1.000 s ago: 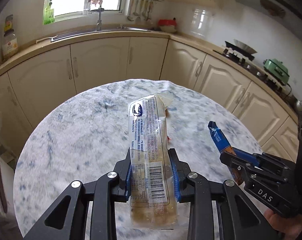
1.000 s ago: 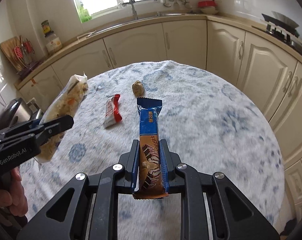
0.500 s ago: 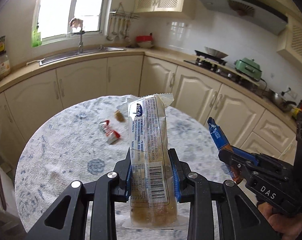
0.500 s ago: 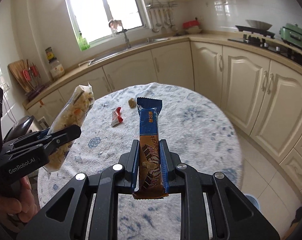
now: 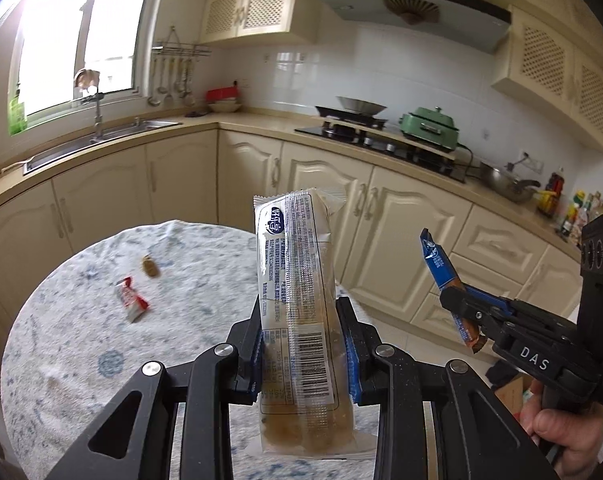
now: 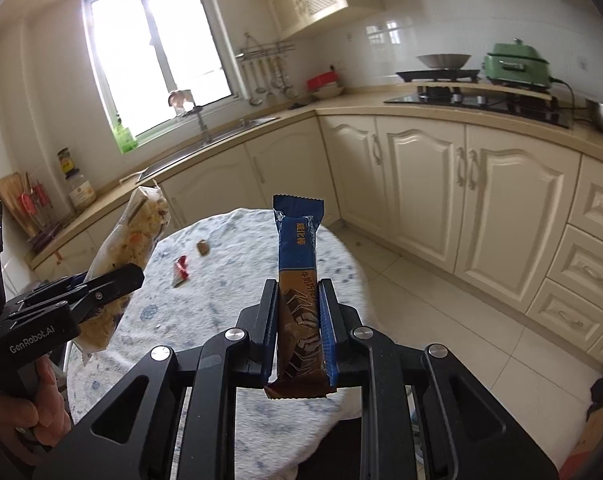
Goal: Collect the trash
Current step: 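Carry both items to the blue bin and open both grippers over it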
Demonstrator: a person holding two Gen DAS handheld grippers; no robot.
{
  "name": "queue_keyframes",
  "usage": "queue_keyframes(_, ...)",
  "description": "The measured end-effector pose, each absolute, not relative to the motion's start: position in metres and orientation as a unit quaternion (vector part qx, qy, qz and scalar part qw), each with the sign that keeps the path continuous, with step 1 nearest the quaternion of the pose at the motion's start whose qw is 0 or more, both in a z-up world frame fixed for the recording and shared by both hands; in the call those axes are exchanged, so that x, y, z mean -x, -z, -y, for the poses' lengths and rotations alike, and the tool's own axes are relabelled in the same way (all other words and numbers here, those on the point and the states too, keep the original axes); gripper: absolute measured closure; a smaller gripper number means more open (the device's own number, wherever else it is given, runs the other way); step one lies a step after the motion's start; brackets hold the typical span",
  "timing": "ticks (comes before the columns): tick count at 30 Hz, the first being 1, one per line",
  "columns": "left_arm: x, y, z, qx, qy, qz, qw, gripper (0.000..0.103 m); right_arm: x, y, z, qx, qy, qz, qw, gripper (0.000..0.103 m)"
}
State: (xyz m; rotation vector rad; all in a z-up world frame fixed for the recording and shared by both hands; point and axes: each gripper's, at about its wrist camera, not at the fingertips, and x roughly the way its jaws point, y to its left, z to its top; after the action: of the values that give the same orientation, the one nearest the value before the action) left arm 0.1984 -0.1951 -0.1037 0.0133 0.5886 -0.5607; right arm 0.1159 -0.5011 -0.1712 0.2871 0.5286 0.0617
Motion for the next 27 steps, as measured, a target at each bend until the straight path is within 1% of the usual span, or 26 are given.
queue_keyframes(5, -0.2, 0.099, 0.233, -0.016, 0.305, -0.291, 0.906, 0.075, -0.102, 0.177, 0.536, -0.16, 0.006, -0.256, 0.953, 0.084)
queue_keyframes(14, -0.209, 0.111, 0.328, -0.037, 0.374, -0.325, 0.868, 0.075, -0.071, 0.199, 0.604, -0.19, 0.083, -0.263, 0.942, 0.084)
queue_keyframes(19, -0.22, 0.13, 0.392, -0.056, 0.405, -0.364, 0.837, 0.075, -0.06, 0.227, 0.643, -0.217, 0.119, -0.284, 0.926, 0.084)
queue_keyframes(27, -0.247, 0.185, 0.489, -0.091, 0.412, -0.44, 0.793, 0.075, -0.067, 0.284, 0.688, -0.265, 0.15, -0.33, 0.894, 0.084)
